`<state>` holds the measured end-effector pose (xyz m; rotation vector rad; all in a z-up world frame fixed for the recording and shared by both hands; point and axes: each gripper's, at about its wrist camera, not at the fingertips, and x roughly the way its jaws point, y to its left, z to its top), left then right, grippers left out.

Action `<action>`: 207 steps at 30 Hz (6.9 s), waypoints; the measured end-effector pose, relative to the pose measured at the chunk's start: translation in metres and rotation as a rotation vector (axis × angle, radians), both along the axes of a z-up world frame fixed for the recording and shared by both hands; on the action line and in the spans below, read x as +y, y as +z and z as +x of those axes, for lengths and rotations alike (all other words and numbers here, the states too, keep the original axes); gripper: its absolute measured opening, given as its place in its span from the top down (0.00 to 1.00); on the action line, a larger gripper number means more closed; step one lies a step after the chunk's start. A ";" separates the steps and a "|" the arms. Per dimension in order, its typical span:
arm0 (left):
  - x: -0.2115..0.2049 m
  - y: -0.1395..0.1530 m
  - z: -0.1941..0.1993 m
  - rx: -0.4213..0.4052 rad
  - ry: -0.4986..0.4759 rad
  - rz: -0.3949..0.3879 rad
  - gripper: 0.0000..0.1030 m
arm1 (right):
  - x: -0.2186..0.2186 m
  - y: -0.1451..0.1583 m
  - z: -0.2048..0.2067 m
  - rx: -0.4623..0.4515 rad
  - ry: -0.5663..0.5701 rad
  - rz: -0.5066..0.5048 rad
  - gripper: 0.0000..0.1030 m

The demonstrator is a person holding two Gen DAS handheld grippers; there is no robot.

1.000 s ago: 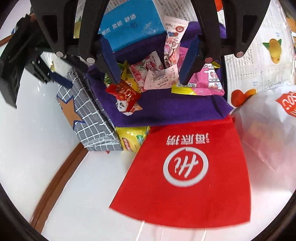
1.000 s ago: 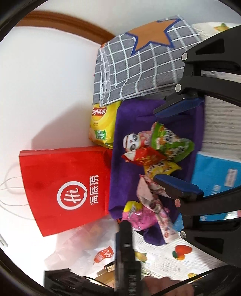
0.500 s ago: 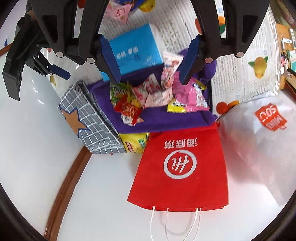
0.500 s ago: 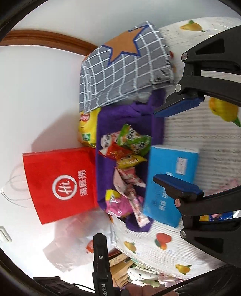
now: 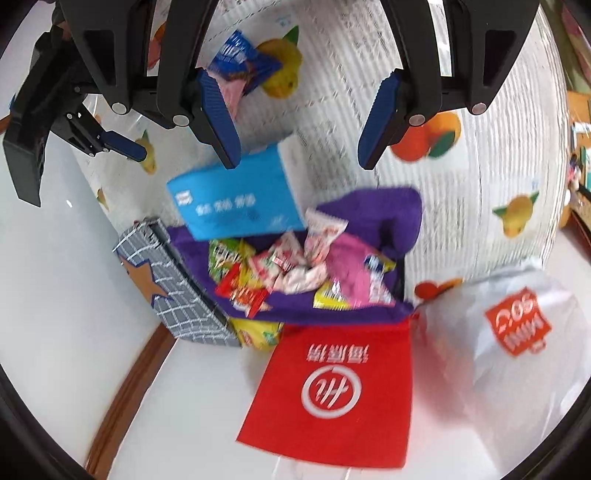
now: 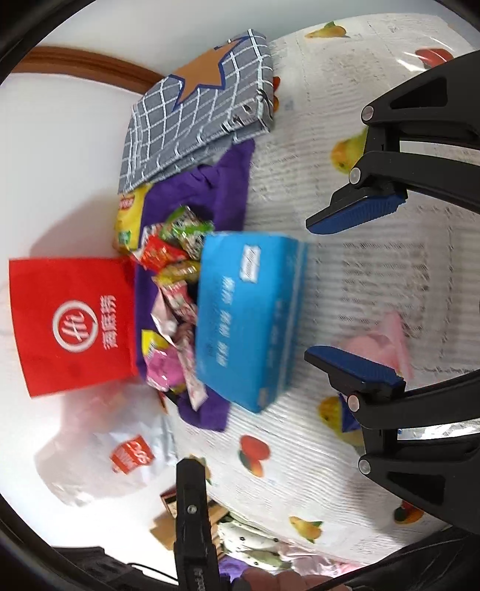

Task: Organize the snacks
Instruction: 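Lower both tools to the pink candy and blue bag beside the tissue pack, then grasp the pink candy with the right tool while the left tool grasps the blue bag, then carry the pink candy with the right tool while the left tool carries the blue bag to the towel, then open the right tool to drop the pink candy while the left tool releases the blue bag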

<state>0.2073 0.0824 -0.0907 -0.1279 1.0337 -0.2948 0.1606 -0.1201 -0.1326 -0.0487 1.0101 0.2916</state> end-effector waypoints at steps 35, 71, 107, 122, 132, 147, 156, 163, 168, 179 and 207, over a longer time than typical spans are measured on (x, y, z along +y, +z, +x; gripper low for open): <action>0.023 -0.054 -0.037 0.104 0.035 -0.027 0.38 | 0.039 -0.058 -0.017 0.050 0.122 -0.015 0.62; -0.058 -0.091 -0.053 -0.008 0.176 0.278 0.65 | -0.083 -0.047 -0.022 0.002 -0.100 0.024 0.63; -0.044 -0.097 -0.059 -0.102 0.134 0.198 0.63 | -0.061 -0.067 0.001 -0.020 -0.133 0.046 0.62; -0.054 -0.033 -0.064 -0.127 0.077 0.111 0.64 | -0.056 -0.006 0.001 -0.184 -0.114 0.097 0.63; -0.054 0.032 -0.034 -0.214 0.108 0.121 0.64 | -0.052 0.043 0.036 -0.265 -0.105 0.156 0.63; -0.040 0.066 0.049 -0.260 0.170 0.110 0.64 | -0.037 0.085 0.115 -0.325 -0.079 0.112 0.63; -0.022 0.045 0.103 -0.204 0.189 0.067 0.64 | -0.028 0.078 0.159 -0.309 -0.108 0.121 0.63; -0.013 0.028 0.132 -0.143 0.202 0.036 0.63 | -0.025 0.071 0.192 -0.294 -0.085 0.119 0.63; -0.025 0.005 0.149 -0.096 0.188 0.061 0.64 | -0.022 0.041 0.212 -0.225 -0.063 0.104 0.63; -0.036 -0.032 0.170 -0.014 0.173 0.094 0.63 | -0.019 0.003 0.231 -0.134 -0.020 0.011 0.63; -0.043 -0.051 0.181 0.041 0.149 0.117 0.63 | 0.000 -0.037 0.239 0.001 0.043 -0.089 0.63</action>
